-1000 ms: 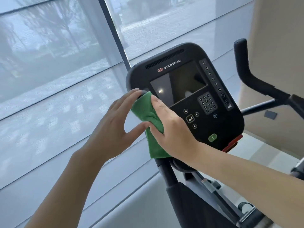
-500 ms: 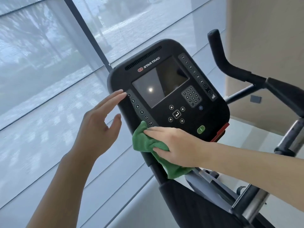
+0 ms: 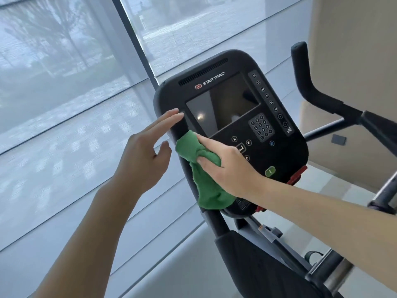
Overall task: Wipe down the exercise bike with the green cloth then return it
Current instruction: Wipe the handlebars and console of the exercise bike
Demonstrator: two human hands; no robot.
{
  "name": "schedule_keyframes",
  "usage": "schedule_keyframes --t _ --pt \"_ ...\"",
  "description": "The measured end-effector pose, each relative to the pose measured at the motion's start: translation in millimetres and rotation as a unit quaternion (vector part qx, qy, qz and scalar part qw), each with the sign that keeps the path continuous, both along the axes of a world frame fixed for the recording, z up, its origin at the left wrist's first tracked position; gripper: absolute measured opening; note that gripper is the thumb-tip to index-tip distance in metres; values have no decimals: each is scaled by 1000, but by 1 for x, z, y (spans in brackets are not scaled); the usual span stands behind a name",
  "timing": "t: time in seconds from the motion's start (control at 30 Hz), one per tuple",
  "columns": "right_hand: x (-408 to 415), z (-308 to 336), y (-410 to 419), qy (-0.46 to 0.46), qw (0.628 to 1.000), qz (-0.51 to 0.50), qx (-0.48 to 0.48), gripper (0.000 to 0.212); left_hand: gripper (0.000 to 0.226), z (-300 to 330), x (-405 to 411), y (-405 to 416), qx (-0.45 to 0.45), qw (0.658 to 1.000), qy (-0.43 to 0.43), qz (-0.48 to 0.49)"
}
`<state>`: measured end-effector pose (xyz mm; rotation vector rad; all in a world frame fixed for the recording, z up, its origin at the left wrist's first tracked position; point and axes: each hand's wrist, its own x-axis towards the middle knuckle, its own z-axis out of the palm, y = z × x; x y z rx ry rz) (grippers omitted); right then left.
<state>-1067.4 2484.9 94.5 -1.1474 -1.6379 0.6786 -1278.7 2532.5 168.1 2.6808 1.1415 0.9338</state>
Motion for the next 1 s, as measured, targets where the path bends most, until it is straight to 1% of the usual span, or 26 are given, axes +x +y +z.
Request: schedule_keyframes --t 0.13,0.23,0.47,0.53,0.6,0.67,0.73,0.8,0.87,1.0 --pt "-5 -31 -29 -73 997 7 20 59 78 -2 4 -1 -11 999 -33 -13" --pt "-1 -46 -51 -93 995 20 3 55 77 -4 5 -3 -24 999 -45 -16" --pt "16 -29 -68 -195 979 56 -4 48 73 -4 3 -10 -18 1000 -12 -17" --pt "16 -16 -67 -214 976 33 30 48 79 -8 0 -11 -23 999 -9 -27" --pt "13 -1 -63 -210 973 -6 92 49 88 -13 -8 -12 -35 998 -19 -42" --pt "6 13 -54 -217 963 -41 154 50 91 -18 -22 -12 -50 997 -54 -33" --pt "-7 21 -42 -252 950 -64 172 49 89 -26 -33 -18 -65 994 -88 -16" --pt "-23 15 -35 -293 944 -66 135 48 86 -38 -37 -28 -81 992 -95 -13" --pt "-34 -3 -36 -315 944 -44 90 46 85 -51 -39 -38 -96 990 -98 -14" --pt "-26 -23 -51 -279 959 -9 43 46 85 -69 -44 -50 -116 986 -116 -16"
